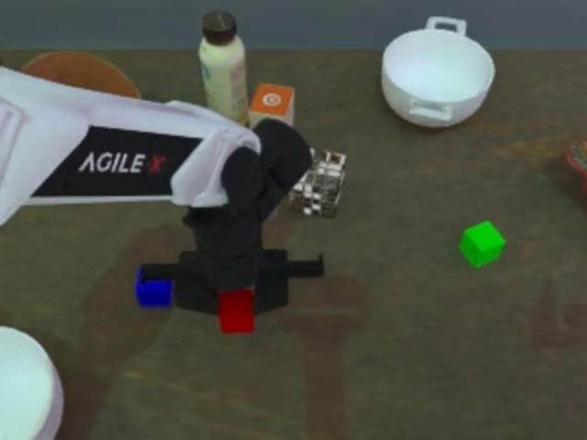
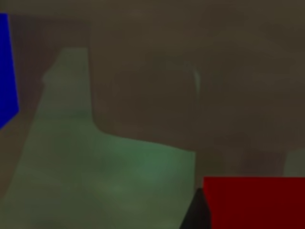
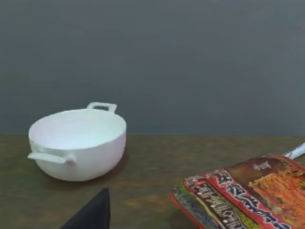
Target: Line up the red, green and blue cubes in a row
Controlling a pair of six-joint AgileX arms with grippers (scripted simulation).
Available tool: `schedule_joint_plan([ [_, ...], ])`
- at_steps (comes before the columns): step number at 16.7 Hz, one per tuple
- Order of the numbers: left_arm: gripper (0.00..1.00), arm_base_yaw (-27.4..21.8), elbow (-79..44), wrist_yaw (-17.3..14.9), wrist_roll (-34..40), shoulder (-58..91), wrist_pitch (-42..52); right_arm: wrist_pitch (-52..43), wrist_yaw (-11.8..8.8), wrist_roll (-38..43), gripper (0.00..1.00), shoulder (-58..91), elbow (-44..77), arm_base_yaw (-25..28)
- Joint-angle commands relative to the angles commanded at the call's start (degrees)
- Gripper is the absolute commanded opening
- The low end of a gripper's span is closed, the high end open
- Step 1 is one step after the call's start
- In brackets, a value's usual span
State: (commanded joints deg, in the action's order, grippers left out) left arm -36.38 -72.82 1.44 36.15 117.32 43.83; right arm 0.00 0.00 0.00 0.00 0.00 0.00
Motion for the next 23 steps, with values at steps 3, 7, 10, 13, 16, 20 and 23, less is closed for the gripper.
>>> schedule_joint_plan([
  [3,0.00,0.0,0.0,0.0,0.0,0.0,0.0,0.0,0.0,0.0,1.00,0.0,0.0,0.0],
  [7,0.30,0.0,0.0,0.0,0.0,0.0,0.0,0.0,0.0,0.0,1.00,0.0,0.0,0.0],
  [10,0.53,0.0,0.0,0.0,0.0,0.0,0.0,0.0,0.0,0.0,1.00,0.0,0.0,0.0],
  [13,0.75,0.0,0.0,0.0,0.0,0.0,0.0,0.0,0.0,0.0,1.00,0.0,0.0,0.0],
  [16,0.98,0.0,0.0,0.0,0.0,0.0,0.0,0.0,0.0,0.0,1.00,0.0,0.0,0.0],
  [20,1.00,0.0,0.0,0.0,0.0,0.0,0.0,0.0,0.0,0.0,1.00,0.0,0.0,0.0],
  [23,1.00,0.0,0.0,0.0,0.0,0.0,0.0,0.0,0.0,0.0,1.00,0.0,0.0,0.0],
])
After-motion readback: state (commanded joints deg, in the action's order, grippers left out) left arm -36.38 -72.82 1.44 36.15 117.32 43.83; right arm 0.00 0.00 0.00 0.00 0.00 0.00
